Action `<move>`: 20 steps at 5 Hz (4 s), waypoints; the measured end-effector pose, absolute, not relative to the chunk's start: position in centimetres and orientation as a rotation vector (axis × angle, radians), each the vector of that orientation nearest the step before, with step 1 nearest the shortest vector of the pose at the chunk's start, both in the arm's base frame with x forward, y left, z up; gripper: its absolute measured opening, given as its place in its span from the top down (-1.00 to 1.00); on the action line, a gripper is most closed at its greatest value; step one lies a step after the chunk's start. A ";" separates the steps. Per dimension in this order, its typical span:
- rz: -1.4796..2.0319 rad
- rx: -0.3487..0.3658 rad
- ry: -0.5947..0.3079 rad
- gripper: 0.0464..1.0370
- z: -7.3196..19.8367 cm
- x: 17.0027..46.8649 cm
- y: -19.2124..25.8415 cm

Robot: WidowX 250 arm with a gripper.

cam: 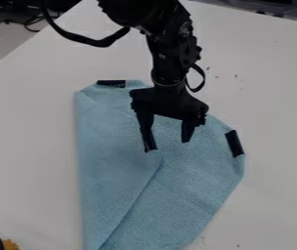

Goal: Unfold the cloth from right to left

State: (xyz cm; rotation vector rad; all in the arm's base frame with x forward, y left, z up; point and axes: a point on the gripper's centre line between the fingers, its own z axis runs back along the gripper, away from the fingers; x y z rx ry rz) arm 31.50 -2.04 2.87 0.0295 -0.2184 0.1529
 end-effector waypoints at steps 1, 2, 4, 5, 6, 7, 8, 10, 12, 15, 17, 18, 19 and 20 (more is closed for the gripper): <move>0.166 0.024 -0.223 -0.93 2.6 31.2 -1.6; 0.177 -0.002 -0.236 -0.93 2.5 31.5 -1.3; 0.169 -0.022 -0.202 -0.30 1.3 31.6 -0.9; 0.164 -0.031 -0.193 0.30 1.0 31.8 -0.7; 0.156 -0.033 -0.185 0.72 1.0 32.0 -0.7; 0.158 -0.036 -0.180 0.94 1.0 32.0 -0.8; 0.173 -0.003 -0.159 0.98 1.2 31.6 -0.9; 0.325 0.051 -0.278 0.98 7.4 30.5 -0.6; 0.468 0.019 -0.295 0.98 6.9 27.0 5.2; 0.485 0.011 -0.284 0.98 4.8 25.1 12.3; 0.491 -0.001 -0.277 0.98 2.6 24.0 15.2; 0.492 -0.006 -0.267 0.98 1.7 23.2 16.4; 0.493 -0.012 -0.273 0.98 1.1 23.0 17.3; 0.489 -0.009 -0.274 0.98 0.9 22.9 17.9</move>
